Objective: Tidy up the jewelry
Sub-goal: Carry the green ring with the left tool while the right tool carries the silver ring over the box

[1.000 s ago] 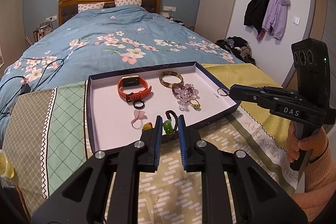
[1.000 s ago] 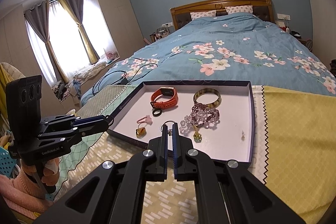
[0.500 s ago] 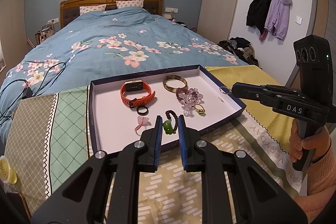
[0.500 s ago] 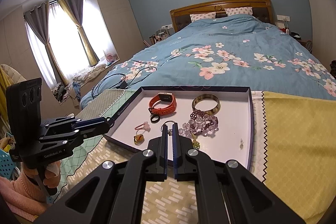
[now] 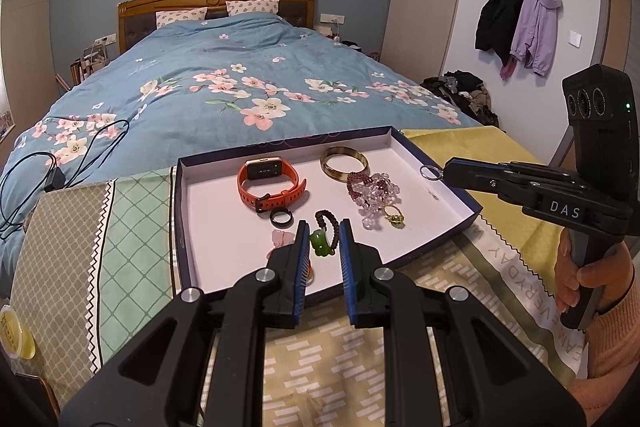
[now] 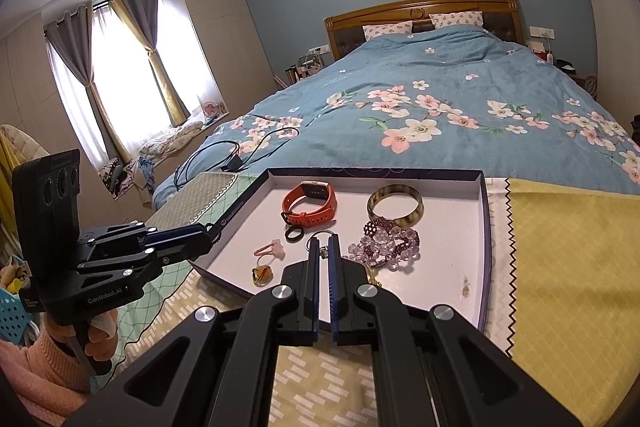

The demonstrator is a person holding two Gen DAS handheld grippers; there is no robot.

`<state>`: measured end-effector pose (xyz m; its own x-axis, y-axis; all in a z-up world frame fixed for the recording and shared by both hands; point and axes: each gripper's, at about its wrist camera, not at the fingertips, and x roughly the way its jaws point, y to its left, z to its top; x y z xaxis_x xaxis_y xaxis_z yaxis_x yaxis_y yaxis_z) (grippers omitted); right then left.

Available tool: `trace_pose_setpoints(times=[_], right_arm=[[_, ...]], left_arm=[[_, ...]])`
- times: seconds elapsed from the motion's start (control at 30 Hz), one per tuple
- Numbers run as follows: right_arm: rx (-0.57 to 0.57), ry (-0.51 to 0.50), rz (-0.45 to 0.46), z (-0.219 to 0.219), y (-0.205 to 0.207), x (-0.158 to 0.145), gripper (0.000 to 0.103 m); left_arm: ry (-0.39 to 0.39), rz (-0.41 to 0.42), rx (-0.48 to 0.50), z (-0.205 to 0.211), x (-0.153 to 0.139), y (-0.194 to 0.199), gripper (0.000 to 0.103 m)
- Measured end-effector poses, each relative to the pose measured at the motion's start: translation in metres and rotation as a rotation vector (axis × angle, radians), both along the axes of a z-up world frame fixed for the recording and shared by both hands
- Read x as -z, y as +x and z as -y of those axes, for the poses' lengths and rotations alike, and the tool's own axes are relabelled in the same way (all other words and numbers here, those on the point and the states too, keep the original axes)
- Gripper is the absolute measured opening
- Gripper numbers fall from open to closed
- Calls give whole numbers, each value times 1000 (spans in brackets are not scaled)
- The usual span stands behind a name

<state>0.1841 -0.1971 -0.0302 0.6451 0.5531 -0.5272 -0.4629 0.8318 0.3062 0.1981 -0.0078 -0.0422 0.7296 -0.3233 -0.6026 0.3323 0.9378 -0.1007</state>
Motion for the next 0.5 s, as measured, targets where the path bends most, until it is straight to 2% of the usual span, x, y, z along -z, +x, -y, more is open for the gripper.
trace_pose_setpoints(times=[0.5], right_arm=[[5, 6, -4, -2, 10, 0, 3]], left_arm=[[8, 3, -6, 0, 1, 11, 15]])
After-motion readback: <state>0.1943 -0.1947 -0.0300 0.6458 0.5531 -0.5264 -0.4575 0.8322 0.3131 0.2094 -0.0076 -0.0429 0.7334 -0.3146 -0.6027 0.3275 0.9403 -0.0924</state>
